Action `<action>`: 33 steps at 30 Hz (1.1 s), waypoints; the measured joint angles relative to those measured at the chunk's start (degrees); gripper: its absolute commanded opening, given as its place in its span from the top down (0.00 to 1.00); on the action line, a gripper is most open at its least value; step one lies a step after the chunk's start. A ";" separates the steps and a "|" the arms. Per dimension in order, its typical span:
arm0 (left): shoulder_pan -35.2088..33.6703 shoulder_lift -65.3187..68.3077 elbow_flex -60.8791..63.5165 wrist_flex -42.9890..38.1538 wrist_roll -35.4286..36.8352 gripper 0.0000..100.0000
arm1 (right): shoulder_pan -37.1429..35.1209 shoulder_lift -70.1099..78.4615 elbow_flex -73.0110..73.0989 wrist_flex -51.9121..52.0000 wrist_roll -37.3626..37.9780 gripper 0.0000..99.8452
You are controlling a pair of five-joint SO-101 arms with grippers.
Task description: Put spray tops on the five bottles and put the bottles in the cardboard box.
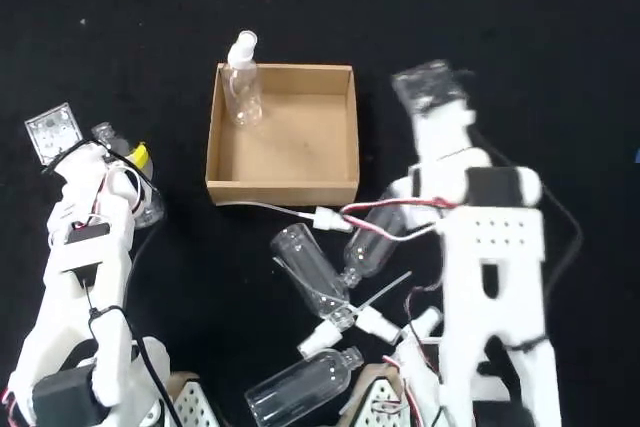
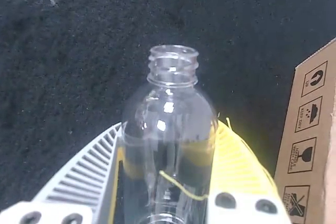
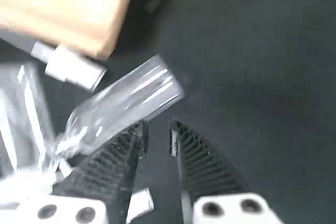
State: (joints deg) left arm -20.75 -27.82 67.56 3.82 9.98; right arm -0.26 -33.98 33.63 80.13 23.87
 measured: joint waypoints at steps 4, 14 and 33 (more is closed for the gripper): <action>0.00 0.00 0.00 0.00 0.00 0.87 | -5.45 0.18 -0.09 6.15 7.56 0.86; 0.00 0.00 0.00 -0.18 0.00 0.87 | -12.22 0.18 9.05 0.88 18.11 0.84; 0.00 0.00 0.00 -0.18 0.00 0.87 | -11.43 9.67 17.32 -16.79 7.38 0.84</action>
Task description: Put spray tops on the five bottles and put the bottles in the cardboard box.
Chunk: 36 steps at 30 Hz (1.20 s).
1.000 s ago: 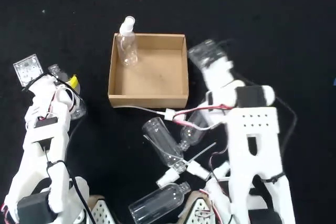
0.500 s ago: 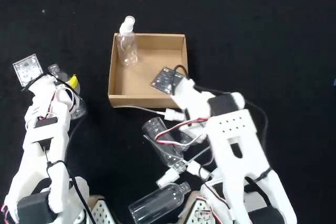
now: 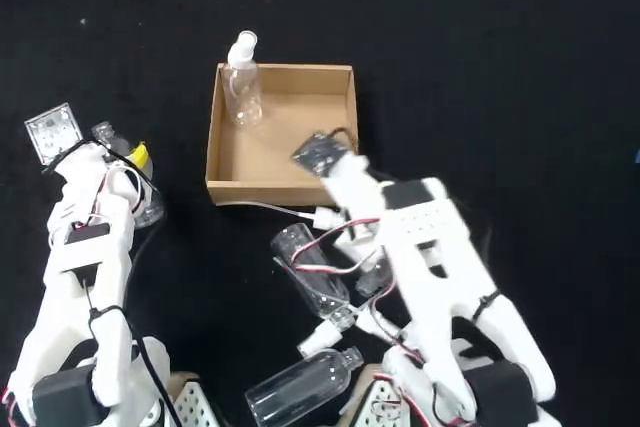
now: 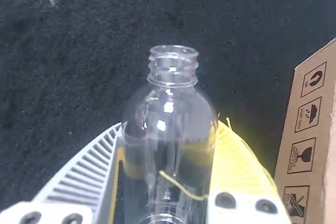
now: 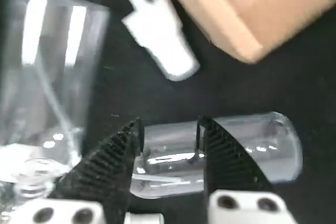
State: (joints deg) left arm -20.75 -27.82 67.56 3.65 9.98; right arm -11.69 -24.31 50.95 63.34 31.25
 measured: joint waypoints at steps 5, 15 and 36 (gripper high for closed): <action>0.00 0.00 0.00 0.00 0.00 0.87 | 6.24 0.00 0.00 1.05 0.88 0.84; 0.00 0.00 0.00 0.00 0.00 0.87 | 0.26 -0.18 0.00 0.18 -6.77 0.86; 0.00 0.00 0.00 0.00 0.00 0.87 | -6.77 -9.58 15.30 -20.40 -16.18 0.80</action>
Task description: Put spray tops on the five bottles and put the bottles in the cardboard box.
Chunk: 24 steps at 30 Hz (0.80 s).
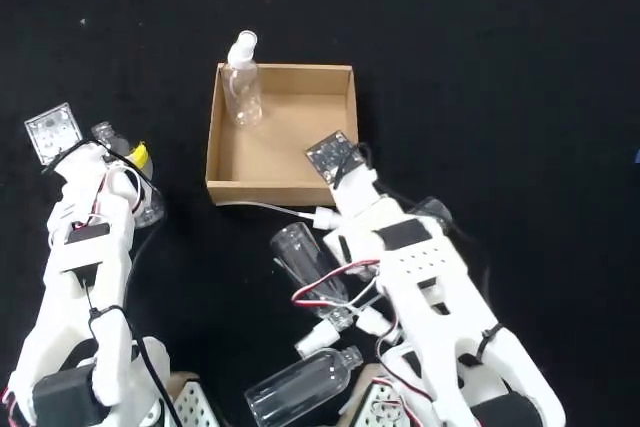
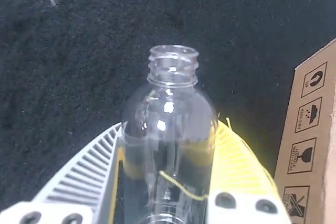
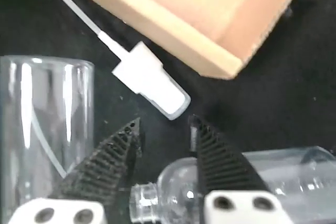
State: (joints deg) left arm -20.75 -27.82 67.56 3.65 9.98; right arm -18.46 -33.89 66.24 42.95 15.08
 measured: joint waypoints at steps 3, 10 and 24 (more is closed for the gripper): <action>0.00 0.00 0.00 0.00 0.00 0.87 | -1.49 0.00 0.00 -0.88 -1.14 0.81; 0.00 0.00 0.00 0.00 0.00 0.87 | -1.41 0.00 0.35 -2.11 -1.32 0.81; 0.00 0.00 0.00 0.00 0.00 0.87 | -1.58 0.00 4.40 -8.79 -1.41 0.83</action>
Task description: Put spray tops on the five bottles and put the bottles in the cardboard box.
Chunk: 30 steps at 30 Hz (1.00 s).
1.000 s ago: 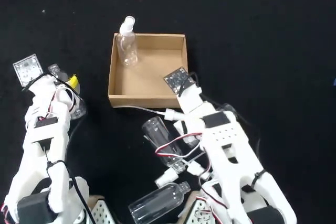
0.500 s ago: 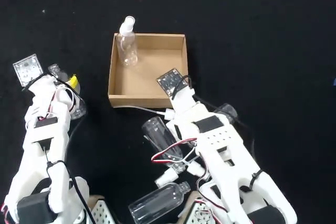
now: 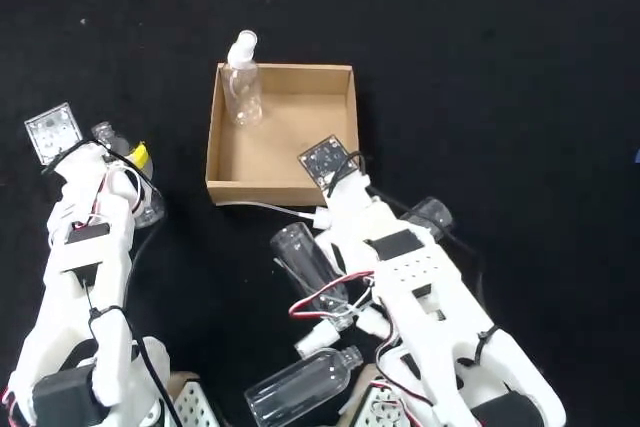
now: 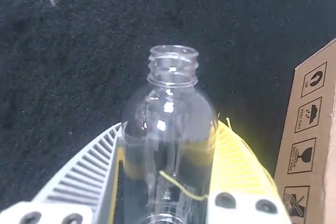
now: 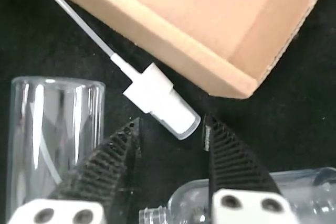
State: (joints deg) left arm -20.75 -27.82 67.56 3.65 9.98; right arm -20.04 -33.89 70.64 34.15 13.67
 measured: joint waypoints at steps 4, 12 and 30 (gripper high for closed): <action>0.00 0.00 0.00 0.00 0.00 0.87 | 0.00 1.76 -0.09 -0.53 0.00 0.83; 0.00 0.00 0.00 0.00 0.00 0.87 | 0.18 9.93 -2.37 -2.20 0.00 0.83; 0.00 0.00 0.00 0.00 0.00 0.87 | -4.92 0.88 0.35 -0.35 0.00 0.83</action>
State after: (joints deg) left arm -20.75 -27.82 67.56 3.65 9.98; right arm -24.97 -33.01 70.99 33.80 13.67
